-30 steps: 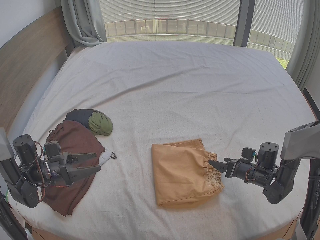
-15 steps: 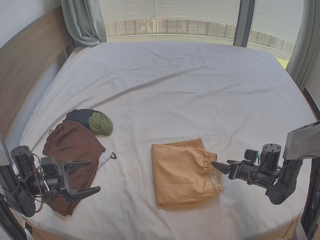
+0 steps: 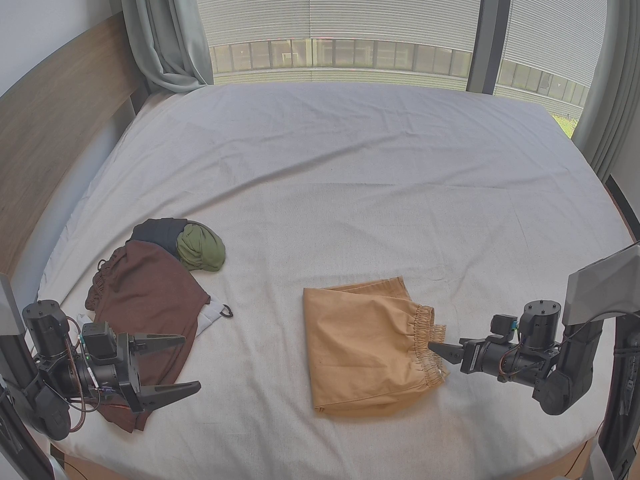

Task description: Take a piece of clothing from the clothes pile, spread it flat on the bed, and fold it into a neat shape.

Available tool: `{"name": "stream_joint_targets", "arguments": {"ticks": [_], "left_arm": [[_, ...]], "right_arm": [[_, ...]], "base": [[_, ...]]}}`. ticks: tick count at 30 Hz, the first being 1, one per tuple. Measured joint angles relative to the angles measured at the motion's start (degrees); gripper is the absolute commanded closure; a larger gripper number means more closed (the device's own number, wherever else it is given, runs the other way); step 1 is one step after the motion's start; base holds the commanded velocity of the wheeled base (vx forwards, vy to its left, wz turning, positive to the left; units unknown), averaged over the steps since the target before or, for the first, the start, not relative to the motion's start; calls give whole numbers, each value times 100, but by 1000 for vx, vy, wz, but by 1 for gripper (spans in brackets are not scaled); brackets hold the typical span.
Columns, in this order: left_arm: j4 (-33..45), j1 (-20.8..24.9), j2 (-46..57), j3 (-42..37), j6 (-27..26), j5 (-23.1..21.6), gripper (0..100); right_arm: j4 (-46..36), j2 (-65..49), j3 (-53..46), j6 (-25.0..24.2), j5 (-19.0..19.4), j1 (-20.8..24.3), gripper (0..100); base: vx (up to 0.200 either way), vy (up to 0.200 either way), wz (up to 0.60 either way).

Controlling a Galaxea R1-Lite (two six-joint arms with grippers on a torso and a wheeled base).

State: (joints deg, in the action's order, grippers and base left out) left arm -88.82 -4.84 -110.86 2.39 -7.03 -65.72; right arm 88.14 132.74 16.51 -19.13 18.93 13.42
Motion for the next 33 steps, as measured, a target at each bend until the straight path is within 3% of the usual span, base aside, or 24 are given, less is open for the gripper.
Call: {"name": "stream_joint_targets", "arguments": {"ticks": [5,10,16,29,30,33], "left_arm": [[-2,-111,-256,183,-322,-93,0],[0,-155,-494,273,-801,-73,0],[-2,-177,-675,304,-895,-54,0],[-2,-180,-769,278,-906,-55,0],[-2,-180,-772,273,-906,-54,0],[-2,-180,-774,273,-906,-55,0]], "right_arm": [[11,712,124,-63,272,30,0],[29,1036,350,-233,277,104,0],[51,1229,562,-575,277,388,0],[49,1365,840,-627,296,564,0],[51,1376,840,-627,299,564,100],[54,1408,851,-627,288,562,100]], "base": [[0,0,0],[0,0,0],[0,0,0],[0,0,0],[0,0,0],[0,0,0]]}}
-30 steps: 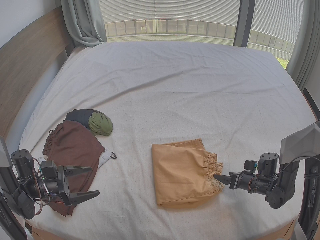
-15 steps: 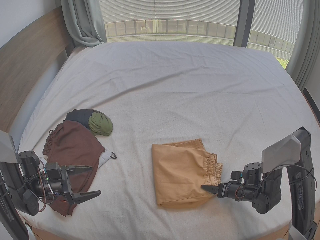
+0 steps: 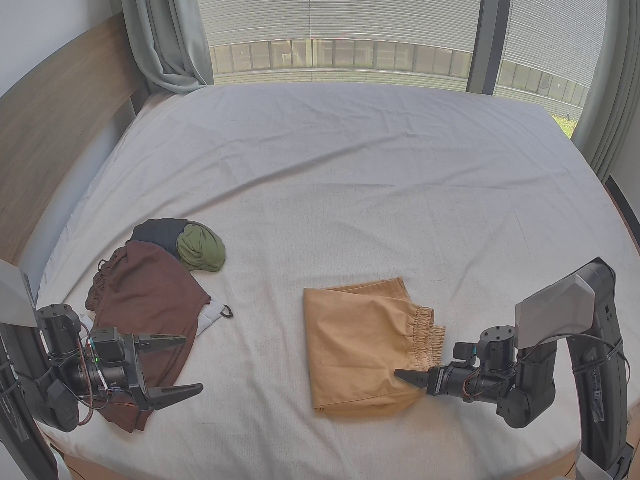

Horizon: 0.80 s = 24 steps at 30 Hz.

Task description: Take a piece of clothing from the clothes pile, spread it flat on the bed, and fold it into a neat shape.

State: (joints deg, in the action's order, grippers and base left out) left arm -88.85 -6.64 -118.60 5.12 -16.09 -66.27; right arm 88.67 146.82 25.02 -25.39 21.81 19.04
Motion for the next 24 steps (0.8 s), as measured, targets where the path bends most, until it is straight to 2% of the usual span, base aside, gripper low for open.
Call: {"name": "stream_joint_targets", "arguments": {"ticks": [24], "left_arm": [[2,11,5,-5,-7,-2,0]], "right_arm": [[-18,50,1,-2,13,17,100]], "base": [[0,0,0]]}}
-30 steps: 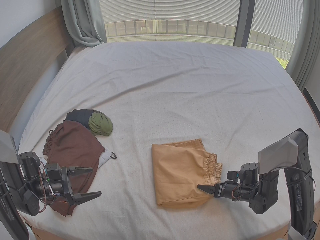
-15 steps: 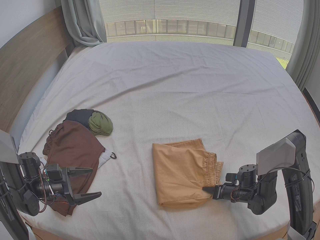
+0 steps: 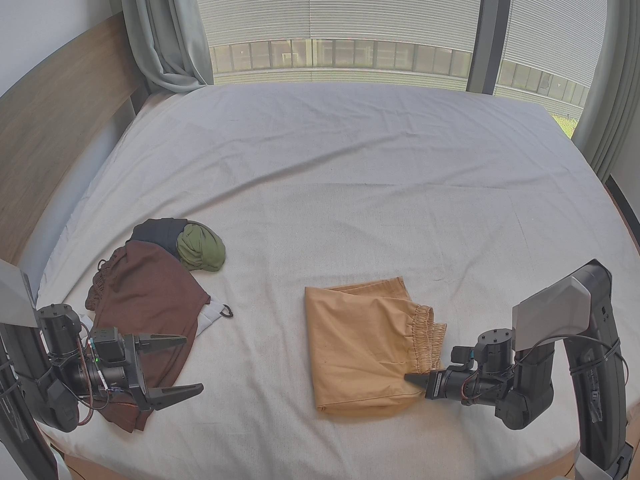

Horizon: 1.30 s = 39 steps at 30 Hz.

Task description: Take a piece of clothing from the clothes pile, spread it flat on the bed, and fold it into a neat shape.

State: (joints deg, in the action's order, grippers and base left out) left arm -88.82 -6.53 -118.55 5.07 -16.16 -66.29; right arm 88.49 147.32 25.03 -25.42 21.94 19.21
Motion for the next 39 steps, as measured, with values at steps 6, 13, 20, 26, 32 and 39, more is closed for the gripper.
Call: {"name": "stream_joint_targets", "arguments": {"ticks": [6,13,20,26,32,39], "left_arm": [[-2,-11,15,2,-1,2,0],[-2,-104,37,-1,0,2,0],[-2,-145,45,-6,0,-5,0],[-2,-154,69,-17,0,-7,0],[-2,-149,124,-17,-1,-5,0],[-2,-149,139,-12,-1,-7,0]], "right_arm": [[-2,-156,22,-4,74,18,100],[11,-612,-105,-4,496,77,100],[7,-1069,-251,2,657,118,100],[-9,-1406,-255,11,661,217,100],[-22,-1773,-183,-66,655,322,100],[-22,-2150,-96,-301,817,368,100]], "base": [[0,0,0],[0,0,0],[0,0,0],[0,0,0],[0,0,0],[0,0,0]]}}
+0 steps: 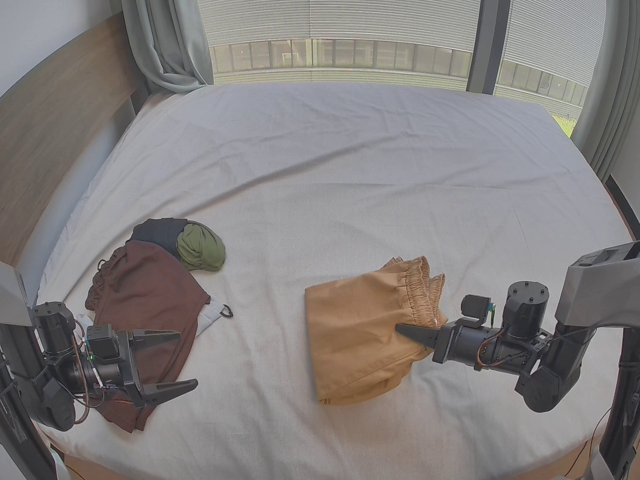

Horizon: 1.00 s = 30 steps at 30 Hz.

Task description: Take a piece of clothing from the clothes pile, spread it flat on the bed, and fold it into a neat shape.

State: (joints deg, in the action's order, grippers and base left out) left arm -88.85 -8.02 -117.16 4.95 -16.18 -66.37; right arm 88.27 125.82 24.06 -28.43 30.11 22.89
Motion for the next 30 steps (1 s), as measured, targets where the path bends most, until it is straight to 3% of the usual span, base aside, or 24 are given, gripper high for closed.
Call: {"name": "stream_joint_targets", "arguments": {"ticks": [21,30], "left_arm": [[-2,-7,27,-44,-10,0,0],[0,0,29,-66,-7,-6,0]], "right_arm": [[-9,-349,761,-112,18,98,100],[-246,-344,1515,-272,-1,56,100]], "base": [[0,0,0],[0,0,0]]}}
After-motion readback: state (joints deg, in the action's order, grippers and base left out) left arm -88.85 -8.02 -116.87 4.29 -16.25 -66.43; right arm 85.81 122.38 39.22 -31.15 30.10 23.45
